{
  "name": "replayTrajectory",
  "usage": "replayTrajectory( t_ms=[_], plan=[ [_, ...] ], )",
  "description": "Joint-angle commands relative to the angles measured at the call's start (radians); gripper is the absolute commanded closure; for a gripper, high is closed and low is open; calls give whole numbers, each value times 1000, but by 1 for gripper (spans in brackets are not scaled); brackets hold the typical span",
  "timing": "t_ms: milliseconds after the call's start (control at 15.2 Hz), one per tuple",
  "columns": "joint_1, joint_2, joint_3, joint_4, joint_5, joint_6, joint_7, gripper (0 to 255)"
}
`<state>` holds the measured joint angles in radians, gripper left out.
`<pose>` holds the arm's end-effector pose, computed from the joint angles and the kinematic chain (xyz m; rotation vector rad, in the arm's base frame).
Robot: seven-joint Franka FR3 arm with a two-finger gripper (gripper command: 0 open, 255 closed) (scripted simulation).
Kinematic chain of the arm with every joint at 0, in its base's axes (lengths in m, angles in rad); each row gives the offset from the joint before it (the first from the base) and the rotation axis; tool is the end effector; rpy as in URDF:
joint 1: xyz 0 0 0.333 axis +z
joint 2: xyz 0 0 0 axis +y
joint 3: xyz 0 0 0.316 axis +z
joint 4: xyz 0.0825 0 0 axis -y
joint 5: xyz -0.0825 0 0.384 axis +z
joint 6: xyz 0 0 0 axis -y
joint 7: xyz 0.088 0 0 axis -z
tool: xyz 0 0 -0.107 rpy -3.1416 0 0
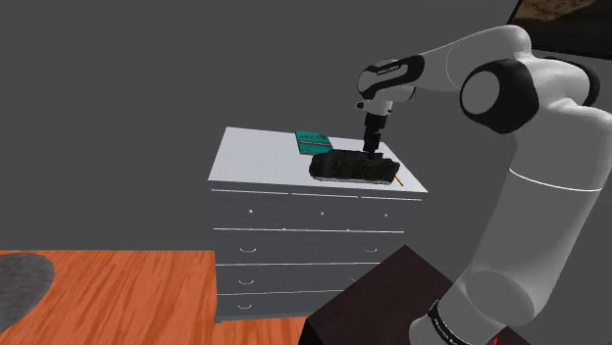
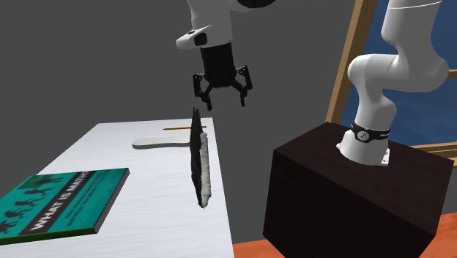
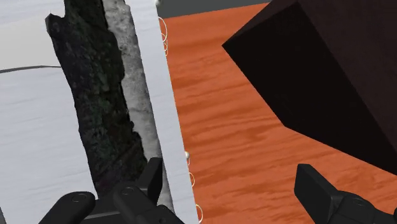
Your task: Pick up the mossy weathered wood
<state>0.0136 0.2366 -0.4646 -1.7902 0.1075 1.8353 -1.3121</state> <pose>0.5501 -0.2394 0.4177 -2.7592 -1.2104 0.1637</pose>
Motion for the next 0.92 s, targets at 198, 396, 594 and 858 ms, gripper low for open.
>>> replayTrajectory(
  t_ms=[198, 396, 594, 858],
  plan=[
    [-69, 221, 40, 255, 91, -41, -160, 0],
    [-114, 353, 73, 435, 129, -86, -229, 0],
    [-114, 363, 76, 409, 133, -52, -232, 0],
    [-113, 379, 80, 380, 140, -8, -237, 0]
  ],
)
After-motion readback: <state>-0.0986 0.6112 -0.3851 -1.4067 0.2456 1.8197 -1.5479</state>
